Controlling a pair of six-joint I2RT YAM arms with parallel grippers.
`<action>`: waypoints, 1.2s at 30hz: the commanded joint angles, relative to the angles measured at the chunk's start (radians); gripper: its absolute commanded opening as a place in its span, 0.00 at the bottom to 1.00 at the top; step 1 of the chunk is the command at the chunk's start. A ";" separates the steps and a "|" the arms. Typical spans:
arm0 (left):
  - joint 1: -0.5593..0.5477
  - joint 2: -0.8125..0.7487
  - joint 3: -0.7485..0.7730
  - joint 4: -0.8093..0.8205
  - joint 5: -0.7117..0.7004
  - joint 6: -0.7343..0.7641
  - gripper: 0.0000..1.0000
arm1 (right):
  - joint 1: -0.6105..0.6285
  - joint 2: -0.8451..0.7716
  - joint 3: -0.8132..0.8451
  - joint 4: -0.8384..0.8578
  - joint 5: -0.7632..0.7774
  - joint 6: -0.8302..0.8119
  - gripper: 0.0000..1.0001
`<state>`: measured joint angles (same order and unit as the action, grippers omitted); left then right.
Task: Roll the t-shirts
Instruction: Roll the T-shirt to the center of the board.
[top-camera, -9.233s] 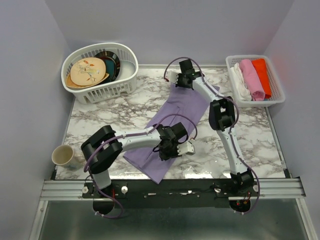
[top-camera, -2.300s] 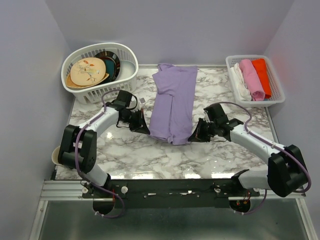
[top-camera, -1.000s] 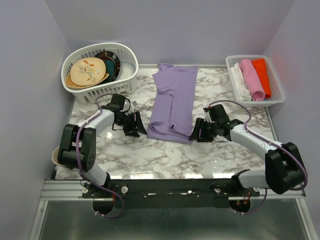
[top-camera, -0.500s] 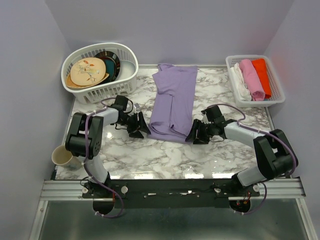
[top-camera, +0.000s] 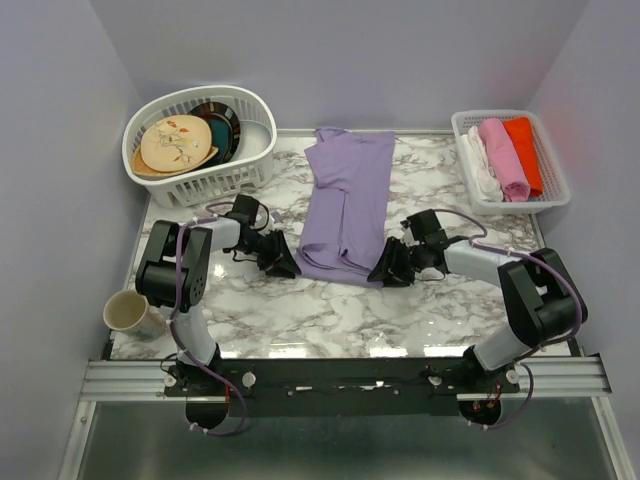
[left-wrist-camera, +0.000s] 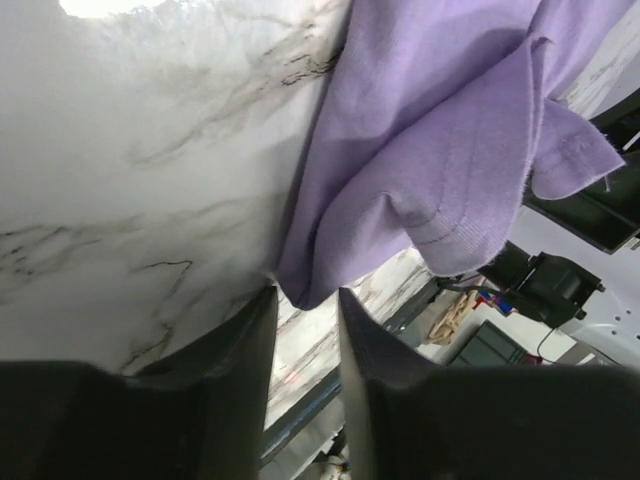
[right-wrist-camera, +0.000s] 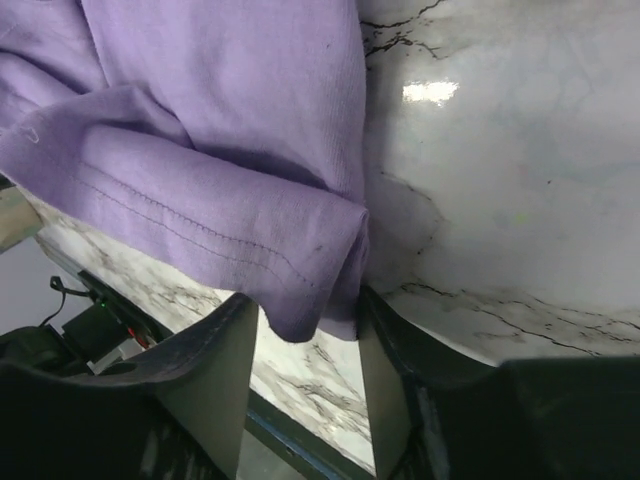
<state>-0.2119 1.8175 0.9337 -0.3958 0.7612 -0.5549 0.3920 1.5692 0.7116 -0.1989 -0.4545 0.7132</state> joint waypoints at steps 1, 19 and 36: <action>-0.014 0.043 -0.038 0.008 -0.045 0.003 0.29 | -0.005 0.057 -0.001 -0.097 0.075 -0.001 0.49; -0.023 0.042 -0.059 0.043 -0.046 -0.002 0.07 | -0.010 0.049 -0.076 -0.048 0.083 0.041 0.45; -0.046 -0.225 -0.180 0.069 0.026 -0.065 0.00 | -0.117 -0.126 -0.113 -0.138 -0.199 -0.142 0.03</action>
<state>-0.2371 1.7355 0.8238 -0.3355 0.7815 -0.5823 0.2913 1.5074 0.6174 -0.2142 -0.5777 0.6563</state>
